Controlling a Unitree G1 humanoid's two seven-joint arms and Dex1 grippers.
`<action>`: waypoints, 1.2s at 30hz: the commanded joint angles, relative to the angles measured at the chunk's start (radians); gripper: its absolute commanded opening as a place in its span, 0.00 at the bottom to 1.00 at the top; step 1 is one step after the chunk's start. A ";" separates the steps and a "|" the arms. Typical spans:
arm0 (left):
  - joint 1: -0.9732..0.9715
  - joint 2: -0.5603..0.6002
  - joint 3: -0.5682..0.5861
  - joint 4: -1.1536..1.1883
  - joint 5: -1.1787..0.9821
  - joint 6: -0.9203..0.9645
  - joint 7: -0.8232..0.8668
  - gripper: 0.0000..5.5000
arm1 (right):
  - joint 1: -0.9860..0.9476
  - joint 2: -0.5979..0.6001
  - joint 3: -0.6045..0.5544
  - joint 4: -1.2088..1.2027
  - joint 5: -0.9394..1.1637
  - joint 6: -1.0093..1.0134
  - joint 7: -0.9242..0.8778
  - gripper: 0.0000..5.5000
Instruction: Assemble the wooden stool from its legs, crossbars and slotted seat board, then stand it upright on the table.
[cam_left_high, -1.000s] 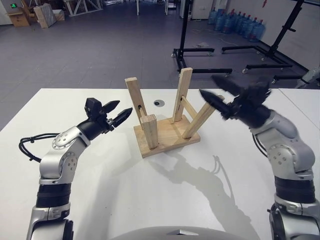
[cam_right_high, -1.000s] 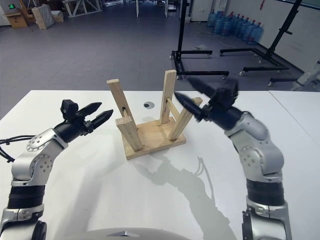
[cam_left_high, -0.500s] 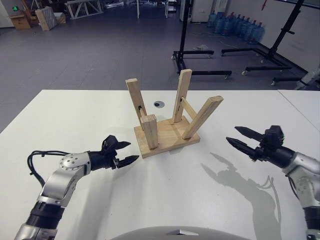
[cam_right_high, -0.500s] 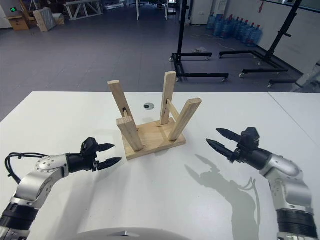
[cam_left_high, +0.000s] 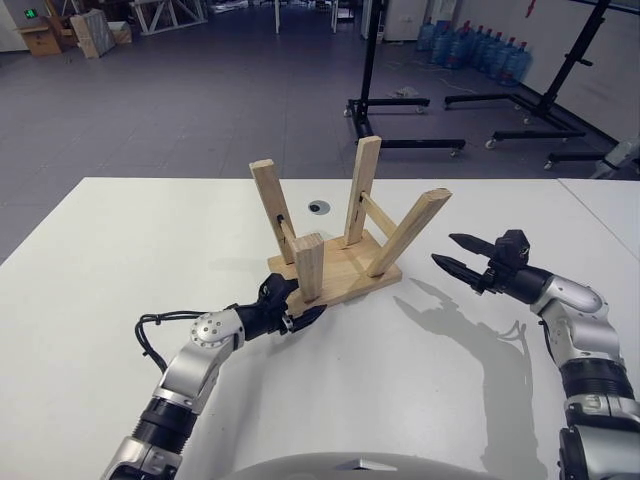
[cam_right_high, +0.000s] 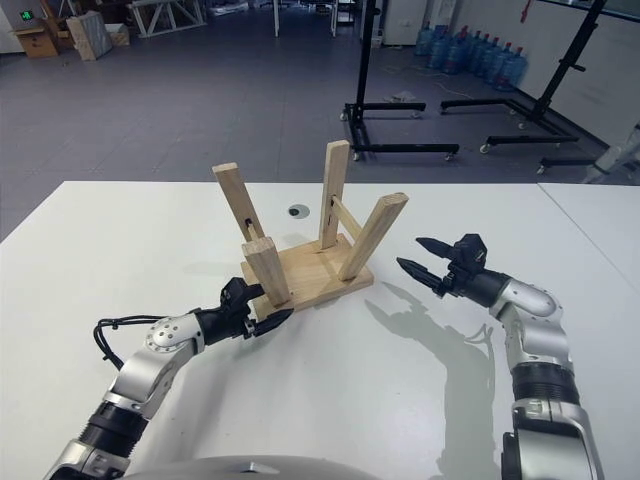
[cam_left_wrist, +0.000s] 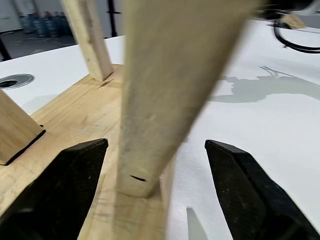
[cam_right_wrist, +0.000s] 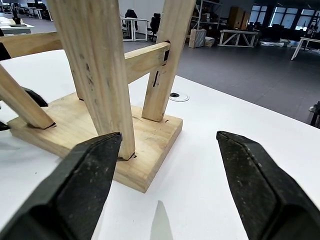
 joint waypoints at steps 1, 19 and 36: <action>-0.040 -0.024 -0.003 0.093 0.052 -0.087 0.036 0.54 | -0.036 0.003 0.033 0.034 -0.039 -0.046 0.024 0.64; 0.024 0.057 0.013 -0.052 -0.120 0.062 -0.218 0.22 | 0.065 -0.131 -0.092 -0.250 0.145 0.237 0.049 0.64; 0.232 0.503 0.375 -0.421 -1.207 1.098 -0.394 0.18 | 0.309 -0.269 -0.063 -0.595 0.288 0.699 0.139 0.64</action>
